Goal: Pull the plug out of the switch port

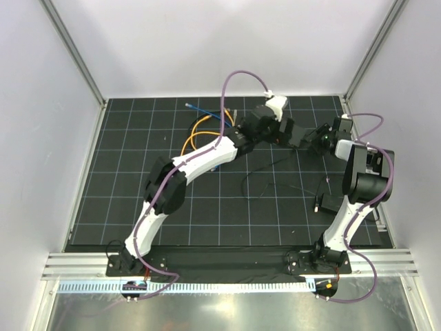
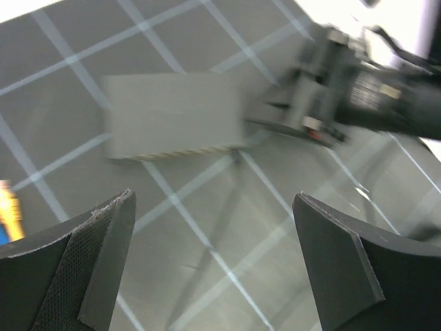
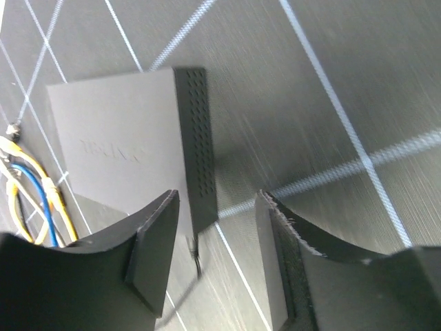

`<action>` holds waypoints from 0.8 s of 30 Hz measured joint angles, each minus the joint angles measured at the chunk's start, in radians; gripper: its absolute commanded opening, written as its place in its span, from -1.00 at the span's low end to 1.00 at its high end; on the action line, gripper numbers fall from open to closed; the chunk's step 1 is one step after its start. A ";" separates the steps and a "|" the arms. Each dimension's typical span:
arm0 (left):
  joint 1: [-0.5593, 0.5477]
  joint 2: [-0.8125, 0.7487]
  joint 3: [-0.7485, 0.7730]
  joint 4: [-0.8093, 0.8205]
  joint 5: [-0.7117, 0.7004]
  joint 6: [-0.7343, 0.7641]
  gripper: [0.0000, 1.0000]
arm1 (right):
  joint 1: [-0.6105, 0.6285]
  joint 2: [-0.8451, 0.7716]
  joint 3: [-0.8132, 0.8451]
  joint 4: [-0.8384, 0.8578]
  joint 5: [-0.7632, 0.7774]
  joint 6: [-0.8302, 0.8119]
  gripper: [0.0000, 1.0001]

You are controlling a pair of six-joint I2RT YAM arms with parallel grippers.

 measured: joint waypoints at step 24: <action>0.060 0.253 0.189 0.003 0.354 -0.294 0.46 | 0.006 -0.166 -0.283 0.172 -0.055 0.062 -0.13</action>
